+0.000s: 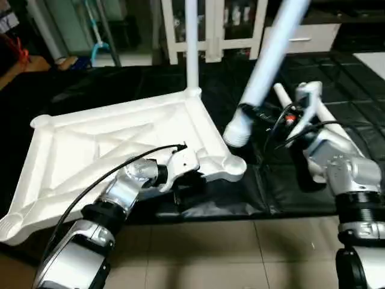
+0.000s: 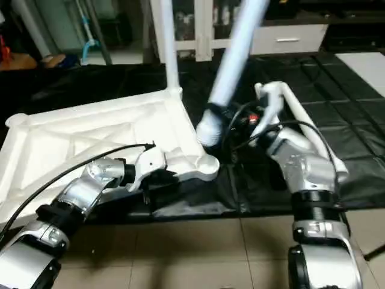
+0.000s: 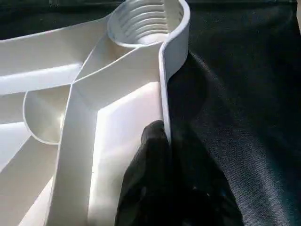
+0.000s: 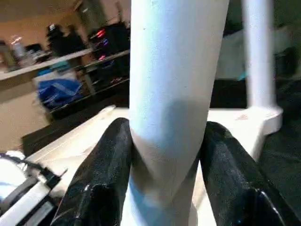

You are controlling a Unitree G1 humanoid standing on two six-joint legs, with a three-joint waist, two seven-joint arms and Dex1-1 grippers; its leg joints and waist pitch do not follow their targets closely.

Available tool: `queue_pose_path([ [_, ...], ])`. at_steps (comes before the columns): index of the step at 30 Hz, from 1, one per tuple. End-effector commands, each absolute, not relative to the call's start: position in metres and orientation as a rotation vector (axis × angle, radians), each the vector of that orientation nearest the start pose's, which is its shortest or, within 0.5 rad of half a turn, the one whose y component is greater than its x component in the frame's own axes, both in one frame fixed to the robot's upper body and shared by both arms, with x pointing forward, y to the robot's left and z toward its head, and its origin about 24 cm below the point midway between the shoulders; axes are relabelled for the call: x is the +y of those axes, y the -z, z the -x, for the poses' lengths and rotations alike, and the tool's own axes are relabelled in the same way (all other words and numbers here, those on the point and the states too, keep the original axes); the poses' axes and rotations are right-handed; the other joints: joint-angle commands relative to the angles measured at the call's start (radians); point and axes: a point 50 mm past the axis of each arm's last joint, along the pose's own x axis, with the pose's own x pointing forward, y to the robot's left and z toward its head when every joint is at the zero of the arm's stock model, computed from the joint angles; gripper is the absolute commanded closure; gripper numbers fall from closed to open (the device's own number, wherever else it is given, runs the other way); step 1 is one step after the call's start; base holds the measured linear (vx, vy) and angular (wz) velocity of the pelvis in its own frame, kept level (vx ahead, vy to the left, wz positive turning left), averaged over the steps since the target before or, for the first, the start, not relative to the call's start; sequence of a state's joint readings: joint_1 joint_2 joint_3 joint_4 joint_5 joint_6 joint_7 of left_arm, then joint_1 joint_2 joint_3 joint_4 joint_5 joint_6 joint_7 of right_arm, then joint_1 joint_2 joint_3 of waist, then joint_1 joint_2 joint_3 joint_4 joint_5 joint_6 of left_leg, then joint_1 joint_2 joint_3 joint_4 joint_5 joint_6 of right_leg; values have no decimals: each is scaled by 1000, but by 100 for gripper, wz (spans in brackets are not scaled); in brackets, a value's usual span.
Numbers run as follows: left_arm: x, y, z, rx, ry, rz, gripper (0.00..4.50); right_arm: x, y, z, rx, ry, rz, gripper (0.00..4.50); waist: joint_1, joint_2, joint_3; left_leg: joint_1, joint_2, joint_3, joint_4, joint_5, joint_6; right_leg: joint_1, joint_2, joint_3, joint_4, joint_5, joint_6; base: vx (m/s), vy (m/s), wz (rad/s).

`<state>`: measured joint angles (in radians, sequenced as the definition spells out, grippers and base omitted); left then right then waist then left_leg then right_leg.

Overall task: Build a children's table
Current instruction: Insert table leg to table base

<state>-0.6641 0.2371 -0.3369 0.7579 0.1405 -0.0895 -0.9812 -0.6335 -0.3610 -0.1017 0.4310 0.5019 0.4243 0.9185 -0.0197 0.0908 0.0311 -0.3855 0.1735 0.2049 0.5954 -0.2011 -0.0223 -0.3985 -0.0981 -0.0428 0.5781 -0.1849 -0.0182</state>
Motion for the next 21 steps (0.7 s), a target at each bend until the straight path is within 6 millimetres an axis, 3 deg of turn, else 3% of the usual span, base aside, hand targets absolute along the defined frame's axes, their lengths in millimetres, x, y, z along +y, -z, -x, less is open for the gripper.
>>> queue_pose_path([
  [1,104,-20,-319,452,1264,-596,450,-171,-121,-338,130,-972,-200,270,12,-27,-57,21,58,-22,-72,-140,107,34,-47,22,-57,-128,-233,0,0,0],
  [3,104,-20,-319,462,1272,-600,450,-172,-115,-337,165,-985,-177,270,14,-28,-59,16,57,-22,-69,-109,116,40,-49,22,-50,-86,-240,0,0,0],
  [4,104,-21,-319,466,1274,-610,450,-173,-113,-338,178,-978,-161,271,20,-31,-63,18,56,-20,-64,-75,135,39,-48,23,-43,-32,-248,0,0,0],
  [6,105,-23,-322,444,1242,-663,450,-175,-110,-343,192,-957,-128,271,25,-34,-61,16,55,-19,-62,-68,147,39,-51,23,-44,-34,-252,0,0,0],
  [9,105,-25,-324,423,1220,-685,450,-175,-111,-345,196,-960,-118,271,27,-33,-56,20,56,-18,-65,-110,132,36,-49,23,-51,-108,-245,0,0,0],
  [10,103,-29,-326,408,1213,-653,450,-175,-115,-345,189,-965,-120,271,27,-33,-54,23,58,-18,-68,-142,111,36,-48,23,-55,-155,-237,0,0,0],
  [11,103,-32,-327,401,1218,-645,406,-175,-117,-345,186,-973,-116,271,27,-35,-54,23,58,-19,-70,-146,105,37,-48,23,-55,-159,-236,0,0,0],
  [15,100,-39,-326,381,1237,-630,388,-178,-121,-345,186,-991,-104,271,25,-36,-56,20,58,-21,-68,-128,101,41,-47,23,-49,-114,-241,0,0,0],
  [16,100,-40,-327,373,1239,-642,362,-180,-121,-345,187,-990,-100,271,25,-35,-57,21,57,-21,-66,-115,108,41,-46,23,-47,-88,-247,0,0,0],
  [21,98,-45,-329,353,1234,-673,343,-188,-124,-346,183,-983,-88,271,29,-32,-63,18,54,-19,-55,-46,149,44,-45,21,-35,10,-268,0,0,0],
])
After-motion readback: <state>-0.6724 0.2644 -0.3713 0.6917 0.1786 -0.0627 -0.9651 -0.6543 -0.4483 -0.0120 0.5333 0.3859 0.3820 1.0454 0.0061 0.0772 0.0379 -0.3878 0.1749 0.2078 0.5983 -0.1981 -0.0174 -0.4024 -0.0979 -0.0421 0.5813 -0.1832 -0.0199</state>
